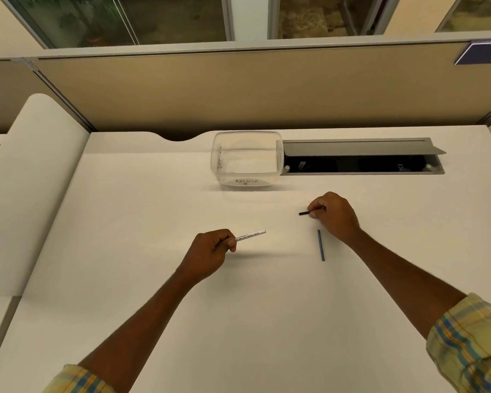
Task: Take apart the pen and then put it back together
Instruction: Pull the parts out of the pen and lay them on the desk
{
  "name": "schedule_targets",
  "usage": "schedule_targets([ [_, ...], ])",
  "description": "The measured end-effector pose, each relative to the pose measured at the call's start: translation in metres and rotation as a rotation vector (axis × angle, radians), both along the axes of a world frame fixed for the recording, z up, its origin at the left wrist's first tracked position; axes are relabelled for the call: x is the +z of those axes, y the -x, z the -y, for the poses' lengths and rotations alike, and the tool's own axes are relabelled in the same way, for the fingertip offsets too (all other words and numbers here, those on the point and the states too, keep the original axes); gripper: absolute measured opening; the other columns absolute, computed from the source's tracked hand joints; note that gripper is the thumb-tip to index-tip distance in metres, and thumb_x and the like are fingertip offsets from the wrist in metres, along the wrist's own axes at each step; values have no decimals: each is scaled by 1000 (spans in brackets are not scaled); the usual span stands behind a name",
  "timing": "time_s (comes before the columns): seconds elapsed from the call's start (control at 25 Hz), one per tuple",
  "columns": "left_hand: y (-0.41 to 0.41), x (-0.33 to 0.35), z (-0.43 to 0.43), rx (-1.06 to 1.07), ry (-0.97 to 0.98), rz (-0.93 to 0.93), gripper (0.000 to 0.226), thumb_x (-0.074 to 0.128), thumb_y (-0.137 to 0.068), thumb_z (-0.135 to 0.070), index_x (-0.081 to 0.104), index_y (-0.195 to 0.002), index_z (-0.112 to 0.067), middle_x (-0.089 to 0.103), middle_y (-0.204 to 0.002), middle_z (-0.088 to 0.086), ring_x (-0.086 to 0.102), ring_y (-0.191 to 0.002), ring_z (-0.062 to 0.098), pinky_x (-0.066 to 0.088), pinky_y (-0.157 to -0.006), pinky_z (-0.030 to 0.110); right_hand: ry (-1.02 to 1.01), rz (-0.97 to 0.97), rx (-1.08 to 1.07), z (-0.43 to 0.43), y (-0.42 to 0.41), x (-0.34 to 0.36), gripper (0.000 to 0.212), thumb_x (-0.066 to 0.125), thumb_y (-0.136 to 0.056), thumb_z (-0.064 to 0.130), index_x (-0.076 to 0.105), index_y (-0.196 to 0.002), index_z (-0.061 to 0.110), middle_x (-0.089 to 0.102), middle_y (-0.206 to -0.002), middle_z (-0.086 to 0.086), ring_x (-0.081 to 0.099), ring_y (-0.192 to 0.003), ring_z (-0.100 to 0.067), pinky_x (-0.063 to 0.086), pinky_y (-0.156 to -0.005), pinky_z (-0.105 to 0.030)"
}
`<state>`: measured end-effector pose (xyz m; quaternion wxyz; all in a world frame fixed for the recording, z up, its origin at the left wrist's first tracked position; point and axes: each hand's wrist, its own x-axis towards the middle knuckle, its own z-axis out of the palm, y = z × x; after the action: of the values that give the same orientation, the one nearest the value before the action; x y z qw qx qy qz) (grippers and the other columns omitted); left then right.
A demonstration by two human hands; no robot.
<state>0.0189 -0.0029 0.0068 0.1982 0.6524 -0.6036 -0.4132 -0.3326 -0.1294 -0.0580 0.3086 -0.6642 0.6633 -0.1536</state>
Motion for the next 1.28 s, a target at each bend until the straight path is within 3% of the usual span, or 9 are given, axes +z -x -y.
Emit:
schedule_targets([
  [0.64,-6,8,-9,27,-2,-10,32,58,-106,-17,68,-77,-25,53,-63,-9,41,-60,8,33,-57,24,-42,-20,-10,-7,0,11,25,87,-82,9,80,-104,18,69,-100,-1,68,-97,-24,57,-88,-39],
  [0.92,-7,22,-26,55,24,-38,31,58,-106,-18,68,-77,-25,62,-75,11,46,-65,12,37,-62,30,98,92,-60,-37,-23,33,20,84,-84,7,79,-100,19,69,-103,-1,66,-93,-20,55,-84,-39],
  [1.12,-10,31,-43,67,49,-72,32,58,-106,-18,70,-77,-28,65,-76,8,50,-69,11,40,-67,31,61,194,-26,-87,-58,40,20,86,-82,9,80,-94,24,71,-101,2,68,-89,-18,56,-86,-38],
  [1.28,-12,37,-59,73,67,-132,29,57,-108,-22,76,-88,-29,61,-70,-8,49,-66,10,40,-66,29,1,214,-22,-120,-70,37,18,86,-82,13,79,-89,28,70,-99,7,68,-87,-12,54,-93,-37],
])
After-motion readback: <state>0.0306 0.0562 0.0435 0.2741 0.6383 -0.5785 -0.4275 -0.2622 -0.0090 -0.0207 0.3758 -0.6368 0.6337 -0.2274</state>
